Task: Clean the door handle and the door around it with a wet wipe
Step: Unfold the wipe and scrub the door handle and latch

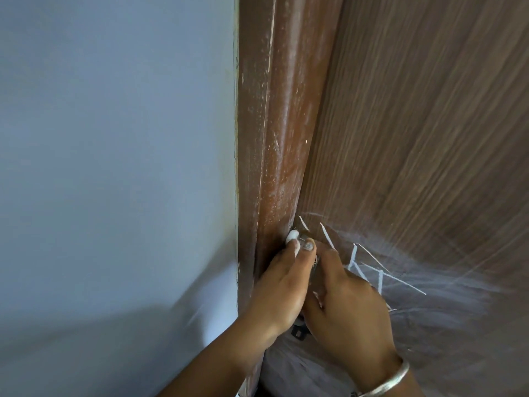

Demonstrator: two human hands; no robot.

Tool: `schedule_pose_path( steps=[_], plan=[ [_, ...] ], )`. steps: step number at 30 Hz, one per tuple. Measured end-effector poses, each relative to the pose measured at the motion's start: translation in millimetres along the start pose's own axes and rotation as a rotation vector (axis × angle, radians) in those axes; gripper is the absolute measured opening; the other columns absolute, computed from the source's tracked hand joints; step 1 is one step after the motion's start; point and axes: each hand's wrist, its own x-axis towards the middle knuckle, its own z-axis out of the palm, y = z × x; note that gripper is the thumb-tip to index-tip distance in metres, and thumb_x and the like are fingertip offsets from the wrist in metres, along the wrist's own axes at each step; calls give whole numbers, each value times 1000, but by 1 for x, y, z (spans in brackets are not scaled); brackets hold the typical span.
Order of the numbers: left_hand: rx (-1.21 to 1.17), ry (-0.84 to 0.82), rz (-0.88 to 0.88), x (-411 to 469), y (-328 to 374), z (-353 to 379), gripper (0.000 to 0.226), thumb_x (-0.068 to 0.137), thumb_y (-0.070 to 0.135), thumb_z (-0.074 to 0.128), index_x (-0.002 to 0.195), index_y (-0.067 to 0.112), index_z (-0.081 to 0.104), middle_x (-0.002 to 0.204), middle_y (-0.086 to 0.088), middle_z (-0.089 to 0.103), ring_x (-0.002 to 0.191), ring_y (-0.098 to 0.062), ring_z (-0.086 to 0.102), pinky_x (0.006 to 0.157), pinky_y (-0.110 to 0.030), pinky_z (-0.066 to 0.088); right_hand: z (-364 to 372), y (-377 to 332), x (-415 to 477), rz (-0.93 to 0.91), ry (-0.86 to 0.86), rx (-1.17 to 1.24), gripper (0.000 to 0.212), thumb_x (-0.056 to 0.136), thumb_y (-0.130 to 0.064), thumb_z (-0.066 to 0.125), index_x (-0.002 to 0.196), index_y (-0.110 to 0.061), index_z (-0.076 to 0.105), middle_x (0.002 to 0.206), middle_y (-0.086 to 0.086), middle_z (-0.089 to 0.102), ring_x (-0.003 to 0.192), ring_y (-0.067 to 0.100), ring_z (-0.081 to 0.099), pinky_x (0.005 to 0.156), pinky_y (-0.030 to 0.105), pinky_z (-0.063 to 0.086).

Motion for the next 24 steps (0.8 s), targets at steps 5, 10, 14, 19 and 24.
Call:
schedule_pose_path(
  steps=[5, 10, 14, 19, 24],
  plan=[
    [-200, -33, -78, 5, -23, -2, 48, 82, 68, 37, 118, 45, 57, 124, 13, 62, 119, -6, 53, 109, -40, 35, 4, 1, -4, 13, -3, 18, 58, 83, -47, 50, 136, -38, 29, 75, -9, 64, 72, 13, 65, 58, 35, 52],
    [-274, -55, -160, 11, -44, -2, 39, 69, 84, 40, 98, 64, 57, 106, 34, 62, 107, 11, 53, 102, -28, 34, 4, -1, -6, 41, -4, 30, 59, 82, -48, 50, 136, -36, 30, 75, -9, 64, 73, 14, 65, 62, 36, 53],
    [-318, 8, -204, 22, -51, 3, 32, 74, 66, 28, 99, 59, 47, 110, 36, 44, 106, 13, 43, 101, -23, 25, 3, 0, -11, 57, -3, 25, 60, 82, -52, 45, 136, -40, 23, 72, -9, 64, 72, 11, 64, 64, 33, 52],
    [-335, 63, -234, 28, -57, 7, 53, 80, 60, 28, 124, 37, 45, 133, 10, 45, 126, -12, 39, 113, -32, 23, 3, -1, -15, 71, -20, 17, 61, 81, -48, 54, 137, -33, 33, 71, -7, 64, 72, 14, 64, 63, 33, 51],
    [-308, 57, -351, 21, -59, 9, 90, 69, 79, 28, 140, 24, 31, 145, 4, 34, 134, -11, 28, 115, -33, 14, -2, -2, -21, 44, -22, 22, 57, 79, -47, 53, 133, -36, 35, 69, -10, 61, 70, 12, 63, 60, 32, 49]
  ],
)
